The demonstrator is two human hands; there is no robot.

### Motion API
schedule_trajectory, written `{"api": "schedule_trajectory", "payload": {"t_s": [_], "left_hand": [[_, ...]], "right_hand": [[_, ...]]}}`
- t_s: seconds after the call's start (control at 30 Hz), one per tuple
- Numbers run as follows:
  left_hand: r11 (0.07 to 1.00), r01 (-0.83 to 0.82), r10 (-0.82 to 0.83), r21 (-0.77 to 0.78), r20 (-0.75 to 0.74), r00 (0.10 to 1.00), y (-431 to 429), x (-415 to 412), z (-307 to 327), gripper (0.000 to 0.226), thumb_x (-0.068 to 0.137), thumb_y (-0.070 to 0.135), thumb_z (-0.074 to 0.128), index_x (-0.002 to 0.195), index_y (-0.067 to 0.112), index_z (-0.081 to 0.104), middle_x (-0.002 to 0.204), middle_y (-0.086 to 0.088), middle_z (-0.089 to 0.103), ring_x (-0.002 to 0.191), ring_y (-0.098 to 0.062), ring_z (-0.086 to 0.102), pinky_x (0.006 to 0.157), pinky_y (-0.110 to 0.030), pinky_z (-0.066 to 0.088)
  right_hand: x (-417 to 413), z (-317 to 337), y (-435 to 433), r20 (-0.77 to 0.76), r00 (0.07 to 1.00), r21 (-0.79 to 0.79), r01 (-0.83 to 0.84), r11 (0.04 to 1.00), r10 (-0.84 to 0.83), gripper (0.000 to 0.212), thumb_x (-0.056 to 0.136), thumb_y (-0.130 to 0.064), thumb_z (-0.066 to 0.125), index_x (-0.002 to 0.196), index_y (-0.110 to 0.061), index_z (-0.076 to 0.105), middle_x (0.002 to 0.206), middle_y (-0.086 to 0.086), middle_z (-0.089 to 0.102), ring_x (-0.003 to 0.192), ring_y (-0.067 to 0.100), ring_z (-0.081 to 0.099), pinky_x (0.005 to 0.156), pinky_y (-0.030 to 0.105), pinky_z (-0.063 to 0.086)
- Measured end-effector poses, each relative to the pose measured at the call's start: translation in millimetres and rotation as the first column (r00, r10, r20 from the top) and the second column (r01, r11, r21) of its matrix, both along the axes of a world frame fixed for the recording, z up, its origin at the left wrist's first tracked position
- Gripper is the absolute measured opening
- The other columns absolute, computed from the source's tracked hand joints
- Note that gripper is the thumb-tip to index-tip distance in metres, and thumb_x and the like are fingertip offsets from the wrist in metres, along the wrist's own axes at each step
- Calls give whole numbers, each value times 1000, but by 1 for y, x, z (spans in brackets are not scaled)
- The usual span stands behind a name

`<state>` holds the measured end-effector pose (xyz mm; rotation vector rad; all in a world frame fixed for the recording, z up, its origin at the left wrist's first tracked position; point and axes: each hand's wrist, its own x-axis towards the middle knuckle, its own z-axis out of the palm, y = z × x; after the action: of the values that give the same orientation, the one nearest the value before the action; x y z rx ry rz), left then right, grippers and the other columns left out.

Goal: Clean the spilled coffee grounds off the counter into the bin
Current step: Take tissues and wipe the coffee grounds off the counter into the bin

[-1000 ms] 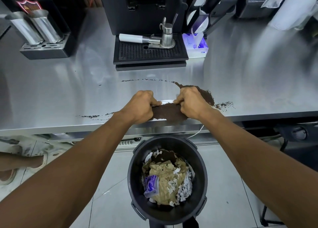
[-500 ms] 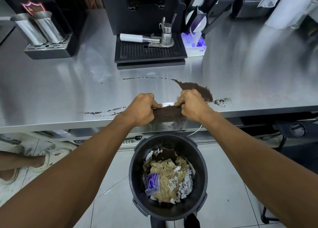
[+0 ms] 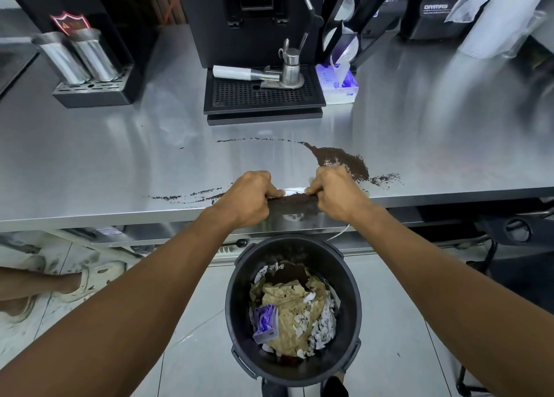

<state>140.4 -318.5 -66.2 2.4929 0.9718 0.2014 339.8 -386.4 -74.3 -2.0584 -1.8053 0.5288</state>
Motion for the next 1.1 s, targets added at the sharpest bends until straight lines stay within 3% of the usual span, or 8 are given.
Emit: {"api": "schedule_trajectory", "payload": {"t_s": [0.3, 0.5, 0.63, 0.77, 0.87, 0.97, 1.1], "left_hand": [[999, 41, -41, 0, -50, 998, -10, -7, 7, 42, 86, -3, 55, 119, 18, 70, 86, 1, 53, 86, -20, 54, 80, -44, 51], [993, 37, -38, 113, 9, 999, -15, -18, 8, 37, 82, -4, 50, 109, 12, 71, 108, -3, 65, 98, -22, 61, 86, -40, 53], [988, -6, 1, 157, 36, 999, -23, -18, 10, 28, 83, 1, 50, 105, 10, 65, 97, -10, 68, 92, -25, 58, 80, -39, 52], [990, -24, 17, 143, 50, 999, -33, -16, 15, 20, 83, 1, 50, 97, 15, 52, 84, -7, 59, 78, -20, 46, 70, -37, 48], [987, 25, -25, 157, -1, 1000, -29, -17, 11, 15, 74, 0, 52, 78, 14, 57, 75, -2, 62, 77, -19, 48, 70, -39, 50], [985, 28, -28, 170, -5, 1000, -27, -18, 7, 18, 74, 3, 58, 81, 12, 71, 82, 0, 70, 84, -18, 55, 78, -34, 51], [980, 44, -45, 192, 3, 999, -30, -20, 5, 14, 79, 13, 62, 81, 11, 76, 84, 1, 73, 87, -17, 60, 82, -30, 51]], "right_hand": [[-3, 2, -10, 15, 999, 6, -42, 999, 42, 27, 79, 8, 67, 97, -8, 77, 91, 3, 65, 84, 15, 59, 86, 30, 54], [-1, 10, -21, 28, 992, 105, -125, 987, 122, 25, 86, 5, 61, 101, -9, 76, 100, 6, 72, 92, 16, 65, 90, 28, 54], [-6, 13, -30, 12, 995, 166, -104, 981, 104, 26, 84, 2, 60, 101, -8, 76, 98, 9, 75, 91, 21, 67, 91, 31, 54], [-9, 14, -35, 0, 998, 117, -64, 991, 65, 24, 83, -3, 62, 101, -13, 74, 88, 8, 72, 77, 17, 60, 79, 27, 53], [-11, 17, -35, -32, 998, 99, -56, 993, 60, 22, 80, -3, 64, 98, -15, 69, 85, 5, 68, 77, 15, 58, 73, 25, 49], [-9, 16, -34, -36, 996, 107, -74, 992, 78, 18, 76, -1, 65, 86, -15, 63, 80, 0, 63, 77, 14, 54, 73, 25, 45], [-7, 13, -32, 12, 993, 107, -118, 987, 118, 14, 72, -2, 69, 76, -15, 68, 74, -6, 59, 71, 10, 49, 71, 22, 39]]}}
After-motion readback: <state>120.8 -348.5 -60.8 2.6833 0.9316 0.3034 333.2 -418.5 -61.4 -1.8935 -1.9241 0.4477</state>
